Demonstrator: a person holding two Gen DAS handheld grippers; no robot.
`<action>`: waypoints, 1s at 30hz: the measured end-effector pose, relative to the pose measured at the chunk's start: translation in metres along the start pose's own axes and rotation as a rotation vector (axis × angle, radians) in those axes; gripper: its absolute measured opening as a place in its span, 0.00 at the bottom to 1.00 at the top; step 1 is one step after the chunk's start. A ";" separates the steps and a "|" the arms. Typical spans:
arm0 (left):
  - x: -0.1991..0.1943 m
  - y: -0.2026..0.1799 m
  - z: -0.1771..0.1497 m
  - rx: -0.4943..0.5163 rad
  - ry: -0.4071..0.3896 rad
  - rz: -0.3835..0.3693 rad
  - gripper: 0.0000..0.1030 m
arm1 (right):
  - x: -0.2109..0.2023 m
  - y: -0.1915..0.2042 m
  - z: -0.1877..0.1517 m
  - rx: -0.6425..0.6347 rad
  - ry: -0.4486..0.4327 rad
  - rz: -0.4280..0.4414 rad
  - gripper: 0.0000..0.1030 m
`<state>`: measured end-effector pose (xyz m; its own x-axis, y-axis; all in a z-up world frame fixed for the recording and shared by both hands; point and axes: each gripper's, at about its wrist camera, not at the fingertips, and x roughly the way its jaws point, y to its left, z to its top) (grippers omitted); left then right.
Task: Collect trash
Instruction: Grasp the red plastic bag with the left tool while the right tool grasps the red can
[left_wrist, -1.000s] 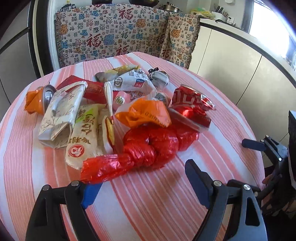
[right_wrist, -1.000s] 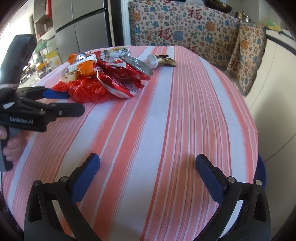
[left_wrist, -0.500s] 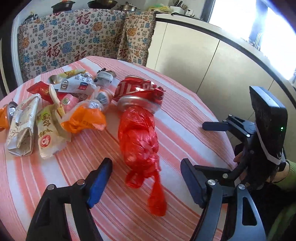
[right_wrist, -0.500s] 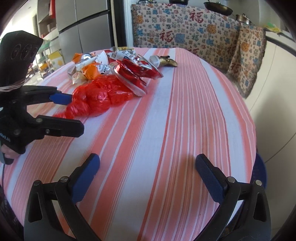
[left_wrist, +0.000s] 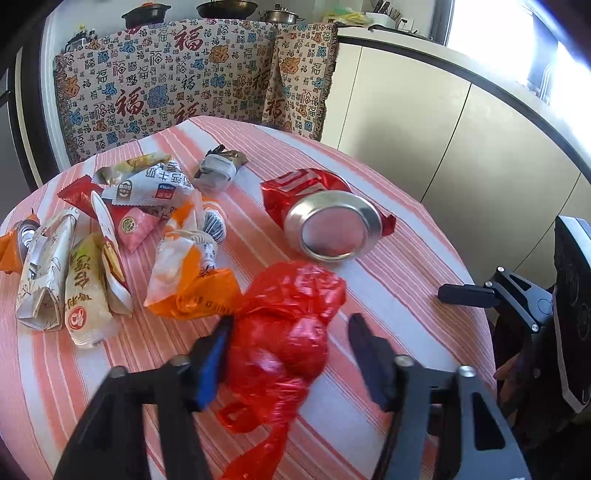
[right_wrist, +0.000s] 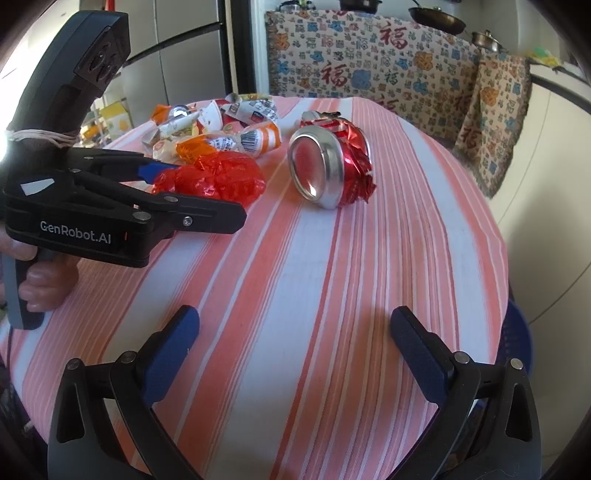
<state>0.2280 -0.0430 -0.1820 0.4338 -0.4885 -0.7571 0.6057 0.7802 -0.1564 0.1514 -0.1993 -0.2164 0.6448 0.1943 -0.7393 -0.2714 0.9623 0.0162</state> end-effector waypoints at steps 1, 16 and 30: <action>-0.001 0.000 -0.001 -0.007 0.008 -0.001 0.42 | 0.000 0.000 0.000 -0.001 -0.001 0.001 0.99; -0.070 0.020 -0.065 -0.215 -0.057 0.276 0.71 | 0.001 -0.001 0.000 -0.001 0.002 0.004 1.00; -0.041 0.029 -0.063 -0.201 0.025 0.351 0.85 | 0.005 -0.001 0.007 -0.018 0.033 0.029 1.00</action>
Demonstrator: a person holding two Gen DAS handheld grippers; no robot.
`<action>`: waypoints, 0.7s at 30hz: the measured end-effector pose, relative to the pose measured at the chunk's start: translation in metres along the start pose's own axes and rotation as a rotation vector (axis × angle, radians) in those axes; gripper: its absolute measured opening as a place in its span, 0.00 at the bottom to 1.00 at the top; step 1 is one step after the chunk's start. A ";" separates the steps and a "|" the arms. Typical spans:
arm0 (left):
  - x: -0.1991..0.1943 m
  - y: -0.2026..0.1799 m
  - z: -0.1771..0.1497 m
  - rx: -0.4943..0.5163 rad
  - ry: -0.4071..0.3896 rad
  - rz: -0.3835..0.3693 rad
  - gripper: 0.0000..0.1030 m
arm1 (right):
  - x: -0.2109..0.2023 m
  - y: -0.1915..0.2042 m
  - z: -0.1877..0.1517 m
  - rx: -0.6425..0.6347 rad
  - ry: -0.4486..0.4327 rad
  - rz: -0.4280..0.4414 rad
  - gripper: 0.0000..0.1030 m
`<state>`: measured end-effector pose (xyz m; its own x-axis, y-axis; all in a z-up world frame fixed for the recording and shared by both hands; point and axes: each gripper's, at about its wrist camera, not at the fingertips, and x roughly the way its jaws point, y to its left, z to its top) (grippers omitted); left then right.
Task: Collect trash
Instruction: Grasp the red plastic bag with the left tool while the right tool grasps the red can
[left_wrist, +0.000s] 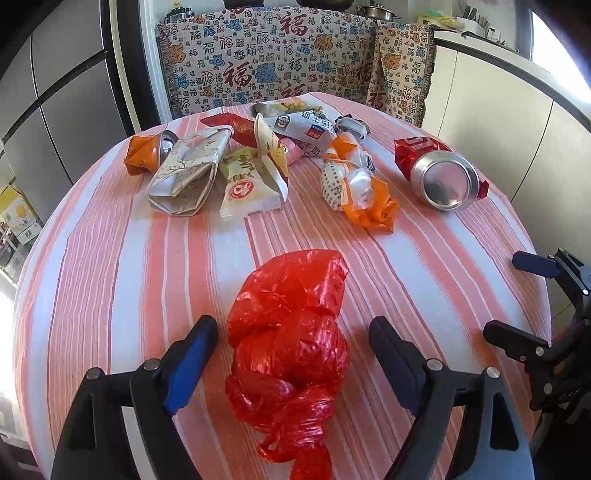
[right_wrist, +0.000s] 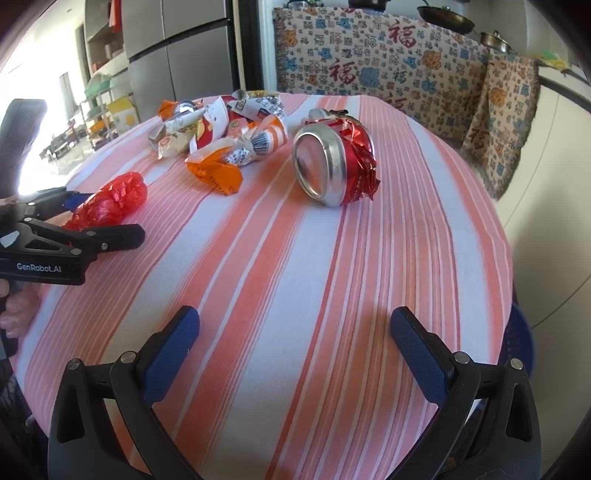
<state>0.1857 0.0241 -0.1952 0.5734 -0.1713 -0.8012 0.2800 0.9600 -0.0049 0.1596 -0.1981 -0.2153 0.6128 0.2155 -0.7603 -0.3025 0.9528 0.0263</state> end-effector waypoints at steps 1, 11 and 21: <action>0.000 0.000 0.001 0.001 0.000 0.001 0.85 | 0.001 -0.001 0.002 -0.001 0.006 0.007 1.00; -0.008 0.009 0.000 -0.016 0.004 -0.036 0.84 | 0.014 -0.049 0.062 -0.003 0.013 0.105 0.99; -0.025 0.020 -0.001 -0.052 0.027 -0.072 0.78 | 0.050 -0.049 0.119 -0.095 0.121 0.233 0.96</action>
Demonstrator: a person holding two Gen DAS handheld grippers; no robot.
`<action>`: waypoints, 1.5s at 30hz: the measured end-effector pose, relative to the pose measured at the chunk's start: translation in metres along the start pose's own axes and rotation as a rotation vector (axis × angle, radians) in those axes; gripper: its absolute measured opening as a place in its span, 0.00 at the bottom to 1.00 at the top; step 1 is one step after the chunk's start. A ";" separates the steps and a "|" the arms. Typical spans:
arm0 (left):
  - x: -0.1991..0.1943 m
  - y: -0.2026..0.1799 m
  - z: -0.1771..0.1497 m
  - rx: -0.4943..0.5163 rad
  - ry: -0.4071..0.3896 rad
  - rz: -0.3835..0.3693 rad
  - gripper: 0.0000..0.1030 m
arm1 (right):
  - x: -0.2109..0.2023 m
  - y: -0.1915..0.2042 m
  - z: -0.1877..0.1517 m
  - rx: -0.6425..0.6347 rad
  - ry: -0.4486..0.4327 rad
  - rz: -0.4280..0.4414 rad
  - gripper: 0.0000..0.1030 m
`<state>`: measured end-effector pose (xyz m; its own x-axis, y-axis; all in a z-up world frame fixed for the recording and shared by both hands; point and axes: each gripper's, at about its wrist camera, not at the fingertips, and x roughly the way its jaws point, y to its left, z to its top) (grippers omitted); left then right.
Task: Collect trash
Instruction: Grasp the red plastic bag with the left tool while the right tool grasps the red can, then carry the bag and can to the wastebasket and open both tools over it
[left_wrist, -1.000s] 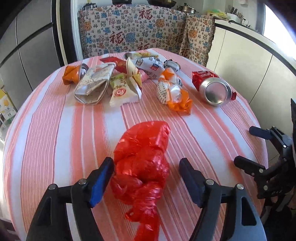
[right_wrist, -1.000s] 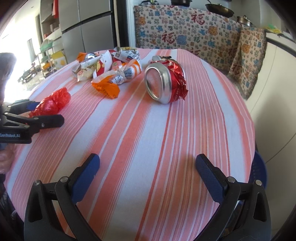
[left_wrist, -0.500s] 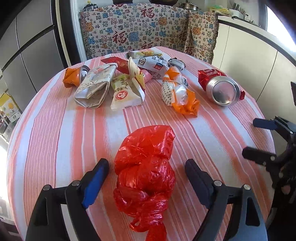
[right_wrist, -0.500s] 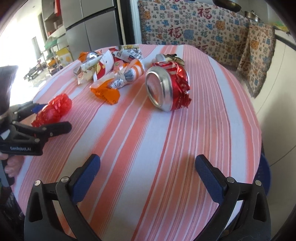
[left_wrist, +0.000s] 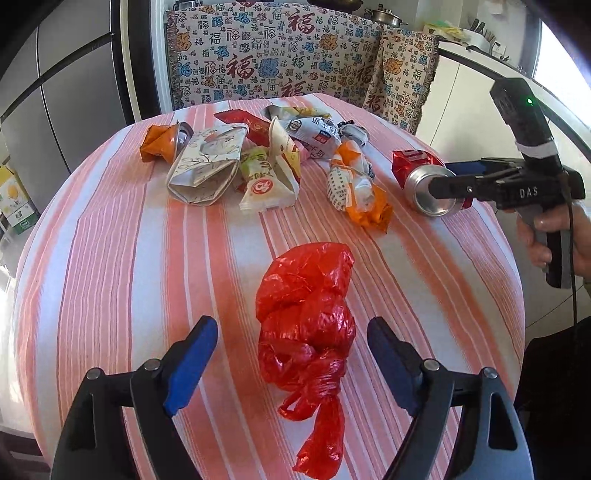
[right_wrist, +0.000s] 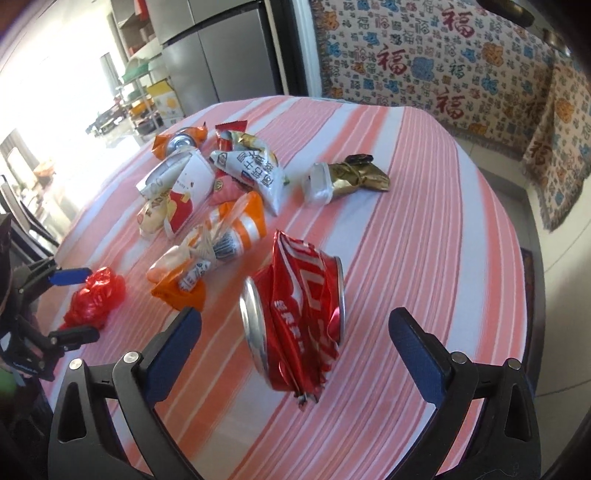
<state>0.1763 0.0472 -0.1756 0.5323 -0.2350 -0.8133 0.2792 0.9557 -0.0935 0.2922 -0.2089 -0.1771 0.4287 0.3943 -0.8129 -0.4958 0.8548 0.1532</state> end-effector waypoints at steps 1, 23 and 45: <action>-0.001 -0.001 -0.001 0.004 0.004 -0.002 0.74 | 0.001 -0.001 0.003 -0.001 0.013 0.006 0.91; -0.031 -0.019 0.002 -0.047 -0.063 -0.072 0.42 | -0.055 0.030 -0.050 0.093 -0.051 0.015 0.52; -0.010 -0.169 0.060 0.124 -0.081 -0.260 0.42 | -0.144 -0.091 -0.118 0.359 -0.169 -0.170 0.52</action>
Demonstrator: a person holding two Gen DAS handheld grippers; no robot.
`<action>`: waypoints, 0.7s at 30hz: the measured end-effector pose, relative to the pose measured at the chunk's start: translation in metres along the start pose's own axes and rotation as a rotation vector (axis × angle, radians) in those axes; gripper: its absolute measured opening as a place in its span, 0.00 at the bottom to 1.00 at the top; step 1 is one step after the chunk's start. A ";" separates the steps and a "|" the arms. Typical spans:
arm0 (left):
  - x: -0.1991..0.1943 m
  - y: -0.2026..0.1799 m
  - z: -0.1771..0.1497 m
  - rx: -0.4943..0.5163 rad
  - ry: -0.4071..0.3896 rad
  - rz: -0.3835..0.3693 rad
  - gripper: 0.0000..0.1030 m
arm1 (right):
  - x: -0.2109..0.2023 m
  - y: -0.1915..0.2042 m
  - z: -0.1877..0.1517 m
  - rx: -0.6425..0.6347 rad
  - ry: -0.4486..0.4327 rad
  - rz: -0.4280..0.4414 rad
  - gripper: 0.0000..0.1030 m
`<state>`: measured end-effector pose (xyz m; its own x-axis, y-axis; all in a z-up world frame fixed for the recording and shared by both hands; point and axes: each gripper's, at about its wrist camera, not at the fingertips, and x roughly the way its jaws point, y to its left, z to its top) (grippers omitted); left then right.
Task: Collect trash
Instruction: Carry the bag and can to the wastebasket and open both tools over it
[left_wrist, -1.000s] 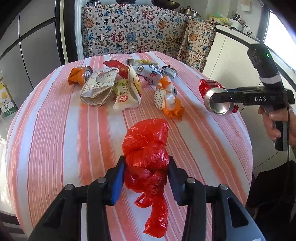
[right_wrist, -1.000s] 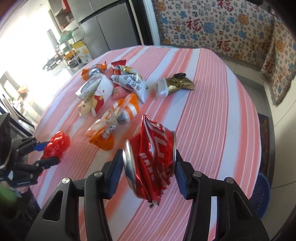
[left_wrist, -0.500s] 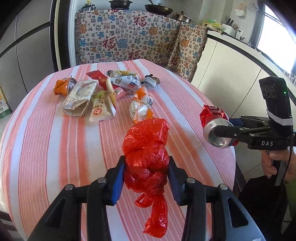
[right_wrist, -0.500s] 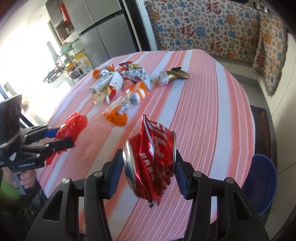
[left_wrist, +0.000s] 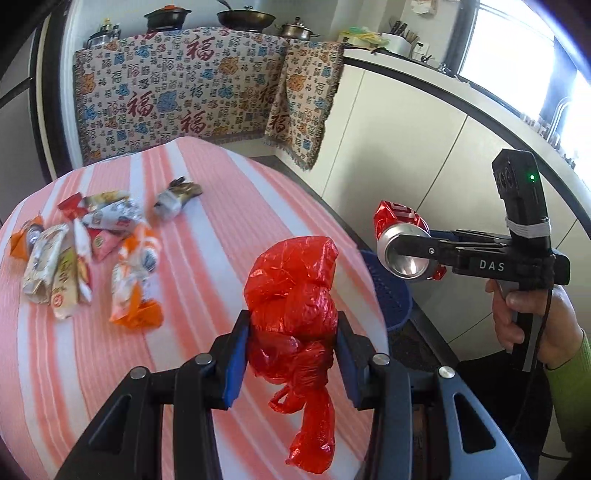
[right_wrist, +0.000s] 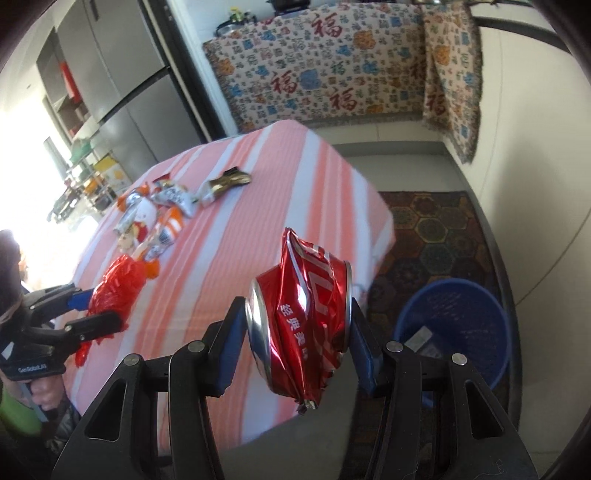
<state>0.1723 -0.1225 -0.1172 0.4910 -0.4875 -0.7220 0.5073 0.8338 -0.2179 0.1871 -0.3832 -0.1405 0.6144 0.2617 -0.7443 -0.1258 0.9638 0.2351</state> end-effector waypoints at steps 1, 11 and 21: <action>0.006 -0.011 0.006 0.012 0.000 -0.011 0.42 | -0.004 -0.009 0.002 0.009 -0.003 -0.017 0.52; 0.075 -0.102 0.056 0.110 0.019 -0.129 0.42 | -0.021 -0.099 0.018 0.074 -0.025 -0.206 0.52; 0.144 -0.140 0.078 0.122 0.045 -0.167 0.42 | -0.007 -0.178 -0.014 0.189 -0.036 -0.261 0.52</action>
<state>0.2272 -0.3295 -0.1389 0.3622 -0.6018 -0.7118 0.6625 0.7034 -0.2576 0.1944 -0.5557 -0.1857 0.6347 0.0019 -0.7728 0.1847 0.9707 0.1540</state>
